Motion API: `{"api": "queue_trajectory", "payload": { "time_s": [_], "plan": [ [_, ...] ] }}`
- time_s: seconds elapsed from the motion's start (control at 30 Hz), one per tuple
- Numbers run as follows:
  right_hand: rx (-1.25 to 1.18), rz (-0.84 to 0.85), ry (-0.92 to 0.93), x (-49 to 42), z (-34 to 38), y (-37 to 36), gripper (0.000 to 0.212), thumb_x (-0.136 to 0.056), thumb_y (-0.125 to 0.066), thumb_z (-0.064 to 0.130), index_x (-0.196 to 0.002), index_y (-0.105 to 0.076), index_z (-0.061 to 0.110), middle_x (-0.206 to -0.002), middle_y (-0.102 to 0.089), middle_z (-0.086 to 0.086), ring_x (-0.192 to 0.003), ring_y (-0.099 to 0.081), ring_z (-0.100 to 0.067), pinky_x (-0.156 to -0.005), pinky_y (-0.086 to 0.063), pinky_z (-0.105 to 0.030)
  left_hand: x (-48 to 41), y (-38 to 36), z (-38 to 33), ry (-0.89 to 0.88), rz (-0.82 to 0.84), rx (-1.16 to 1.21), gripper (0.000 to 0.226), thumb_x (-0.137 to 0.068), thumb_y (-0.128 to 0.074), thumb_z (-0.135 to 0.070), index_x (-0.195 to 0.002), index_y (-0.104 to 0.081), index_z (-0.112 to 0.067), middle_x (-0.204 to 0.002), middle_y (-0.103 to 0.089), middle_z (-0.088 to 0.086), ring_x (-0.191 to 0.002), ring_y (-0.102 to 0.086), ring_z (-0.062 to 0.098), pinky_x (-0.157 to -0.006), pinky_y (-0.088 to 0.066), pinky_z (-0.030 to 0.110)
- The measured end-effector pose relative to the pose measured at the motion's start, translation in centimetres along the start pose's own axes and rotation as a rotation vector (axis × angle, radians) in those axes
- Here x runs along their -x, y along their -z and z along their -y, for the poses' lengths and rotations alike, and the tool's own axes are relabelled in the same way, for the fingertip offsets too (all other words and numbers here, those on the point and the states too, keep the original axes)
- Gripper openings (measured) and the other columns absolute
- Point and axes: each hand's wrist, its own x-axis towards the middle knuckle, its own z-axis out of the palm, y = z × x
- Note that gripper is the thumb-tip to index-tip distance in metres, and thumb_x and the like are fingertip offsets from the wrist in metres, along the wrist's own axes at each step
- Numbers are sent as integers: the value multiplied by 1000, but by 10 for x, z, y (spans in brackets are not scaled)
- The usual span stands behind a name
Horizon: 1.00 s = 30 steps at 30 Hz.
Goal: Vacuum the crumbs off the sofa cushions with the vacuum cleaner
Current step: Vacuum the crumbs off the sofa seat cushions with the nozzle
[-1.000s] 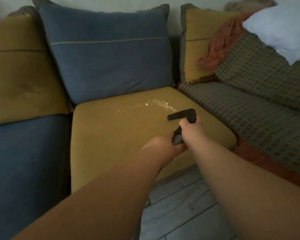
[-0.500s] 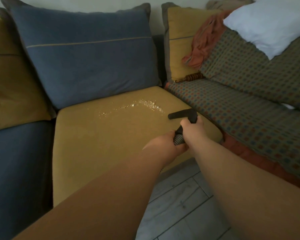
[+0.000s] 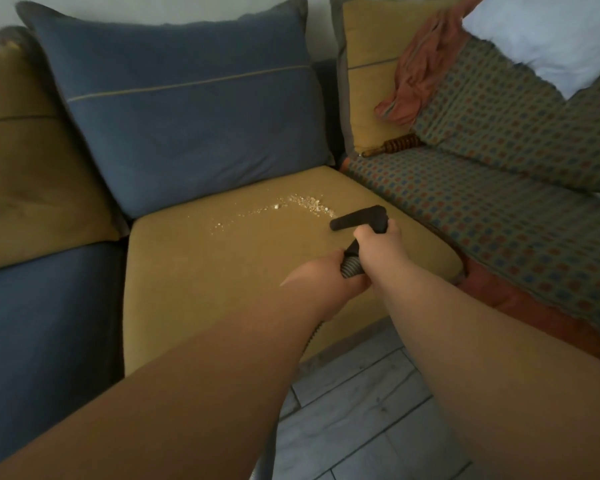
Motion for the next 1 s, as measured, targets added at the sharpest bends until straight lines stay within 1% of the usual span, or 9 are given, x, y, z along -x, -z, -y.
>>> {"api": "queue_trajectory", "payload": {
  "time_s": [0.07,0.17,0.33,0.47,0.53,0.6,0.73,0.83,1.0],
  "plan": [
    [14,-37,1,-3,-3,7,66,-91,-48,33,-150,-20,31,-125,-55,-10,-85,-53,-28,-63,-41,-33,-4,-7,-5,-11,14,13,55,-87,-55,-56,-133,-42,-28,-78,-56,-2,-67,-60,18,-72,-60,39],
    [10,-55,16,-11,-9,16,66,-91,-47,34,-151,-19,32,-128,-55,-10,-91,-55,-29,-69,-44,-36,-13,-16,-11,-27,28,27,58,-88,-55,-55,-136,-40,-29,-77,-56,-2,-62,-59,16,-65,-58,33],
    [38,-29,16,-22,-2,14,67,-90,-48,34,-151,-19,32,-133,-52,-11,-93,-54,-29,-70,-43,-35,-26,-13,-10,-17,0,16,56,-87,-54,-58,-133,-43,-28,-76,-57,-2,-63,-59,17,-68,-58,34],
    [23,31,23,-24,6,1,68,-89,-49,32,-150,-20,32,-130,-52,-11,-100,-57,-32,-86,-51,-43,-26,-5,0,-1,-48,2,56,-86,-52,-63,-130,-44,-29,-79,-60,-3,-64,-62,16,-65,-59,33],
    [2,52,6,-23,7,-4,68,-89,-50,32,-151,-19,34,-128,-52,-11,-100,-58,-33,-89,-52,-48,-26,-2,4,9,-54,-10,57,-86,-52,-63,-131,-44,-29,-80,-61,-3,-64,-63,16,-64,-58,32],
    [-10,52,-10,-21,6,-5,70,-90,-49,32,-151,-16,35,-128,-52,-10,-98,-58,-32,-86,-52,-46,-25,-2,4,9,-52,-15,58,-86,-52,-62,-133,-43,-29,-79,-59,-3,-64,-62,16,-64,-57,32],
    [13,-7,15,-23,2,6,67,-92,-48,34,-152,-17,33,-125,-53,-9,-78,-52,-24,-64,-43,-34,-27,-10,-5,-20,-38,-5,61,-87,-52,-60,-137,-40,-28,-77,-56,-5,-63,-58,15,-62,-54,31],
    [15,-46,20,-30,1,14,69,-92,-47,33,-153,-14,32,-132,-51,-10,-86,-50,-26,-69,-39,-36,-31,-14,-12,-34,-8,7,58,-87,-53,-61,-132,-43,-27,-77,-56,-5,-68,-60,19,-70,-57,35],
    [30,-47,16,-39,3,15,71,-93,-46,32,-154,-10,32,-141,-45,-12,-102,-53,-32,-78,-44,-39,-41,-12,-16,-55,-12,10,55,-88,-53,-58,-133,-44,-27,-77,-57,-4,-64,-59,15,-65,-56,32]
  ]
}}
